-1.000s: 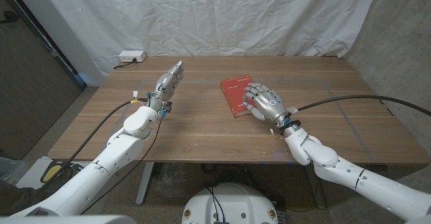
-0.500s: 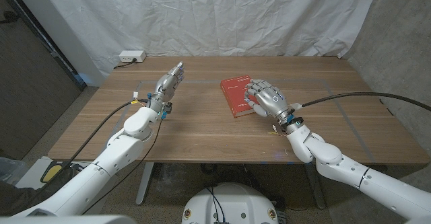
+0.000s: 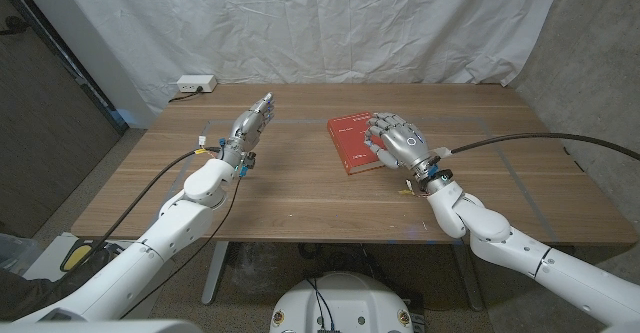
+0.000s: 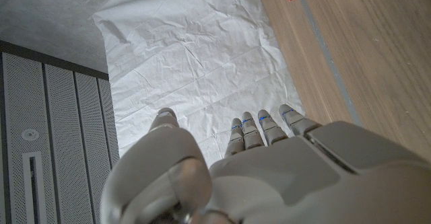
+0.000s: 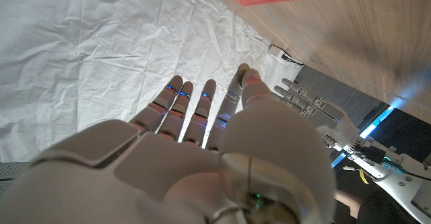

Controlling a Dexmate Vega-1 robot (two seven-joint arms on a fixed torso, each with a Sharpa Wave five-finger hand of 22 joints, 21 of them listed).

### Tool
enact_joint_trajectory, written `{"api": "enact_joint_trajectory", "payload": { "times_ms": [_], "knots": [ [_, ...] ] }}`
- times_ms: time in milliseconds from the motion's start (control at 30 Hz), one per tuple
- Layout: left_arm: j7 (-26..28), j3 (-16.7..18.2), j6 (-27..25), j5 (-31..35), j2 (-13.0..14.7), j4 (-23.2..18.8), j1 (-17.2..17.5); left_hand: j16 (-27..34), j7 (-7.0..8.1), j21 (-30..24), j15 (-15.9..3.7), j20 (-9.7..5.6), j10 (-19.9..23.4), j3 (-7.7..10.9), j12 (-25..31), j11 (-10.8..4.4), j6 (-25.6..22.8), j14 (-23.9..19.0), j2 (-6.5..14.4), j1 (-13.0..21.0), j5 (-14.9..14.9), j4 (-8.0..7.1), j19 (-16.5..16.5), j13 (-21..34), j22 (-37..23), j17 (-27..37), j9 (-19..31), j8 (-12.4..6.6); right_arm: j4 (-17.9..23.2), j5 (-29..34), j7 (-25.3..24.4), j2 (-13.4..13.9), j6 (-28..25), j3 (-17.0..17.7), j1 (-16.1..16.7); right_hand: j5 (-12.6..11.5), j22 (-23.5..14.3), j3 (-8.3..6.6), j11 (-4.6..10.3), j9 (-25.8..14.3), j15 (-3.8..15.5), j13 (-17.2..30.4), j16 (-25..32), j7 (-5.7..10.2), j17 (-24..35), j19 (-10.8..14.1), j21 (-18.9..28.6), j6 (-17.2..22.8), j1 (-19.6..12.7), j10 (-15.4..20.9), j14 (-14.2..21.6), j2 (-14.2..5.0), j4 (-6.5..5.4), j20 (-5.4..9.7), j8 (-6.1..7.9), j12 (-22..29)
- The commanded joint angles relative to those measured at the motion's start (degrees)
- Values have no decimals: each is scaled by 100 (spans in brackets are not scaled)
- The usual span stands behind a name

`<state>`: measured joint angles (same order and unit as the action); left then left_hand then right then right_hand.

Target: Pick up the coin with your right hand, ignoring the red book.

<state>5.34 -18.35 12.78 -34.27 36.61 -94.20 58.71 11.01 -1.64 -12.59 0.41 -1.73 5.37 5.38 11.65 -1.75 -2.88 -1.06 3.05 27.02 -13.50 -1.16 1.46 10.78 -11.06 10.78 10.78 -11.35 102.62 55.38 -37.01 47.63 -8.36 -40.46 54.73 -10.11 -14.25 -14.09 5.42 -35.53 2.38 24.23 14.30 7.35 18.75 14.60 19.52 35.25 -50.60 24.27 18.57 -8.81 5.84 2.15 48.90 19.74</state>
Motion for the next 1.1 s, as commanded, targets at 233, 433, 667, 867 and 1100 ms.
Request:
{"api": "enact_joint_trajectory", "payload": {
  "times_ms": [233, 433, 667, 867, 1100],
  "knots": [
    [-127, 35, 205, -45, -71, 257, -131, 0, -21, -11, -26, -140, 25, -12, 10, 12, -6, -6, 27, 32, 31, 22, 8, 19, -11, 11, 9, -8, 359, -68, 597, -126, -166, 126, -52, -43, -18, -38, 19, 84, 457, 21, 46, 209, 11, 185, 140, 403, 16, 94, 227, 53, 27, 265, 179, 45],
    [-185, 21, 205, -53, -78, 315, -204, 1, -17, -10, -14, -141, 26, -14, 10, -5, -10, -10, 27, 36, 31, 26, 11, 19, -11, 10, 9, -9, 517, 25, 965, -118, -268, 127, -118, -42, -16, -28, 51, 102, 505, 23, 52, 221, 10, 245, 174, 408, 39, 120, 264, 69, 20, 298, 201, 48],
    [-218, 4, 168, -48, -64, 338, -266, 3, -25, -8, -13, -142, 25, -17, 10, 1, -5, -15, 26, 43, 32, 31, 14, 19, -10, 10, 9, -8, 559, -25, 931, -118, -186, 187, -117, -48, -14, -26, 72, 124, 515, 25, 42, 260, 6, 275, 198, 402, 51, 137, 273, 81, 21, 317, 219, 45],
    [-224, 16, 197, -65, -79, 365, -278, 0, -22, -8, -20, -143, 19, -19, 8, 10, -2, -8, 25, 50, 32, 36, 15, 19, -10, 9, 9, -7, 696, -27, 973, -61, -187, 275, -77, -54, -11, -30, 70, 149, 529, 26, 38, 257, 1, 307, 220, 414, 53, 161, 295, 84, 25, 333, 237, 46],
    [-208, 29, 195, -52, -51, 326, -255, 3, -24, -8, -15, -144, 18, -21, 7, 15, 3, -17, 25, 58, 33, 42, 15, 19, -10, 9, 9, -5, 887, -86, 1111, -16, -191, 398, -43, -58, -7, -34, 65, 158, 541, 27, 34, 262, -3, 343, 242, 396, 54, 164, 312, 87, 29, 357, 250, 39]
  ]
}}
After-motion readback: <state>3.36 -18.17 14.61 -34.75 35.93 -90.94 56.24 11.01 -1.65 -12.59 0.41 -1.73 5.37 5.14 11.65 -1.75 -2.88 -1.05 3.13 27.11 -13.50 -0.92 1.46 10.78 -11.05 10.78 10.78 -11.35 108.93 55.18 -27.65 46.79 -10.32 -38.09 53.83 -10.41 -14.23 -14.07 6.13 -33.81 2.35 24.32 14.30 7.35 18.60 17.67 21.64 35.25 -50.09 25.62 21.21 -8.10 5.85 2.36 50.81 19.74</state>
